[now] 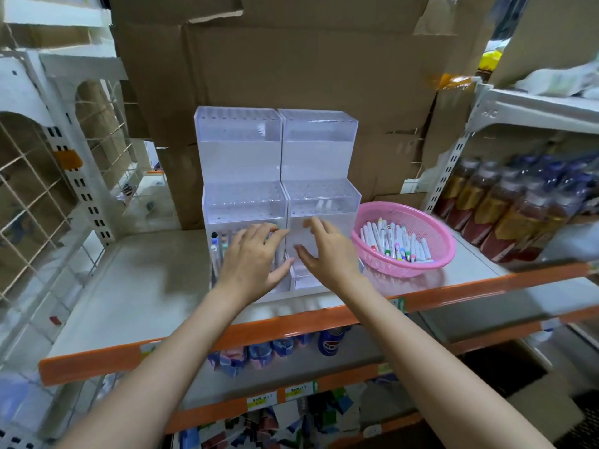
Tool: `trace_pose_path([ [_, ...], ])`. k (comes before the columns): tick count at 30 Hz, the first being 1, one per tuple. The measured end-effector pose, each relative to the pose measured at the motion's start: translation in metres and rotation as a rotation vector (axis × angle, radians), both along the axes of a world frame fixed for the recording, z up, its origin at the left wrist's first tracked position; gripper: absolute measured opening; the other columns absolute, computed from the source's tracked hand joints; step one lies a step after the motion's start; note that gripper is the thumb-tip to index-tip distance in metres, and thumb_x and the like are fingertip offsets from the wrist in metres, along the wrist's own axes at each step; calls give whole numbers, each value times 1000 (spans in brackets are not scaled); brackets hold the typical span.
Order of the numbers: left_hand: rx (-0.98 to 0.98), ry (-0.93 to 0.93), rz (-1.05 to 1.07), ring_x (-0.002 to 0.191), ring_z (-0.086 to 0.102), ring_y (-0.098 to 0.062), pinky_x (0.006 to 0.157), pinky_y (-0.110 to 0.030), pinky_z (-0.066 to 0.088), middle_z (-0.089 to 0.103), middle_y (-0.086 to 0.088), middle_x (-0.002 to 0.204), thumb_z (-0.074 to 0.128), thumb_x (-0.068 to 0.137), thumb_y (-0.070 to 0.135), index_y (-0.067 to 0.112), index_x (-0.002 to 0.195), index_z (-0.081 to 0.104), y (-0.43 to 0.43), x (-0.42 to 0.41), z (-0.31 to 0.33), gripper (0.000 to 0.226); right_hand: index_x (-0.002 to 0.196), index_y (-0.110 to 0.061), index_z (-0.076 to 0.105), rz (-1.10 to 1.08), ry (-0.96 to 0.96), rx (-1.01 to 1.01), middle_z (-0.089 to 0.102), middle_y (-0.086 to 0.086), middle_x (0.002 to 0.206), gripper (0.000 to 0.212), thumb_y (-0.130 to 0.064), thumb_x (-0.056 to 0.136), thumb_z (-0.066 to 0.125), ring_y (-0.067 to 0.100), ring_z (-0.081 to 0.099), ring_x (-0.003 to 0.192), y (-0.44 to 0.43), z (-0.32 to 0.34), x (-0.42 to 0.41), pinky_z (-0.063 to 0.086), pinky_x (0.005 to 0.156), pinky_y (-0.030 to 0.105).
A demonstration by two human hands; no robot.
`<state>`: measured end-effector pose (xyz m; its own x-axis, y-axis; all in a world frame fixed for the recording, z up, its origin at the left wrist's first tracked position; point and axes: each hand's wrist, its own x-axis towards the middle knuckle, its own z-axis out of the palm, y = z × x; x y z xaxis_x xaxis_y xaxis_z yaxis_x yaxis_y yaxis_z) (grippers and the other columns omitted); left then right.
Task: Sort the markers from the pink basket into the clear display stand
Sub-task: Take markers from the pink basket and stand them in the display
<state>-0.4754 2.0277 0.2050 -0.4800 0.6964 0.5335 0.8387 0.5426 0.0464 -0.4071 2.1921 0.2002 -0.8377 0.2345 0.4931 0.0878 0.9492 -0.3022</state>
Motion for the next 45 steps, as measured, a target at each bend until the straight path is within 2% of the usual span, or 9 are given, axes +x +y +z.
trace_pose_path([
  [8, -15, -61, -195, 100, 59, -24, 81, -34, 45, 62, -4, 105, 44, 82, 49, 14, 110, 65, 98, 22, 7, 50, 128, -20, 49, -297, -179, 114, 55, 5, 121, 51, -53, 90, 51, 27, 51, 112, 83, -1, 42, 39, 87, 40],
  [16, -108, -203, -348, 101, 59, -28, 78, -37, 51, 61, -8, 111, 41, 89, 38, 11, 116, 62, 208, 37, -7, 44, 139, -17, 42, -427, -378, -93, 46, 9, 139, 53, -47, 95, 46, 28, 43, 127, 178, -10, 68, 41, 96, 40],
  [19, -167, -273, -308, 104, 53, -24, 81, -37, 47, 56, -6, 116, 47, 94, 32, 13, 118, 58, 245, 36, -16, 33, 142, -17, 39, -416, -430, -122, 45, 9, 139, 54, -47, 96, 44, 27, 43, 127, 207, -13, 64, 42, 93, 39],
  [25, -312, -346, -19, 108, 49, -28, 81, -39, 44, 51, -12, 121, 45, 95, 34, 10, 122, 50, 294, 17, -27, 36, 138, -15, 41, -358, -527, -148, 51, 12, 130, 49, -36, 95, 48, 32, 47, 121, 244, -19, 39, 43, 89, 39],
  [31, -271, -525, 109, 106, 51, -26, 88, -33, 41, 51, -14, 122, 57, 92, 26, 7, 125, 49, 304, -1, -34, 39, 122, -9, 51, -303, -557, -98, 60, 14, 114, 31, -11, 91, 50, 32, 57, 105, 266, -24, 14, 45, 79, 35],
  [35, -183, -628, 148, 95, 56, -18, 76, -24, 43, 58, -9, 115, 67, 87, 26, 7, 116, 53, 306, -6, -31, 37, 122, -10, 53, -276, -502, -152, 60, 12, 109, 32, -1, 92, 46, 24, 56, 91, 274, -26, 9, 38, 69, 29],
  [39, -143, -660, 182, 64, 48, -3, 50, -13, 35, 57, 2, 90, 67, 87, 25, 11, 102, 50, 306, -5, -29, 27, 103, -13, 59, -256, -421, -262, 61, 4, 96, 19, -2, 93, 47, 16, 50, 76, 275, -28, 6, 35, 61, 23],
  [42, -111, -666, 173, 61, 53, -3, 49, -13, 37, 60, 4, 86, 66, 88, 27, 13, 96, 51, 305, -4, -29, 22, 107, -10, 60, -253, -404, -273, 64, 5, 101, 22, 1, 89, 53, 21, 57, 87, 273, -25, 5, 43, 70, 28],
  [45, -129, -605, 200, 51, 44, -1, 40, -14, 28, 47, 9, 66, 53, 96, 26, 16, 86, 47, 305, -2, -27, 16, 111, -8, 59, -290, -427, -230, 63, 9, 107, 28, 5, 87, 54, 26, 60, 99, 275, -24, 8, 50, 77, 33],
])
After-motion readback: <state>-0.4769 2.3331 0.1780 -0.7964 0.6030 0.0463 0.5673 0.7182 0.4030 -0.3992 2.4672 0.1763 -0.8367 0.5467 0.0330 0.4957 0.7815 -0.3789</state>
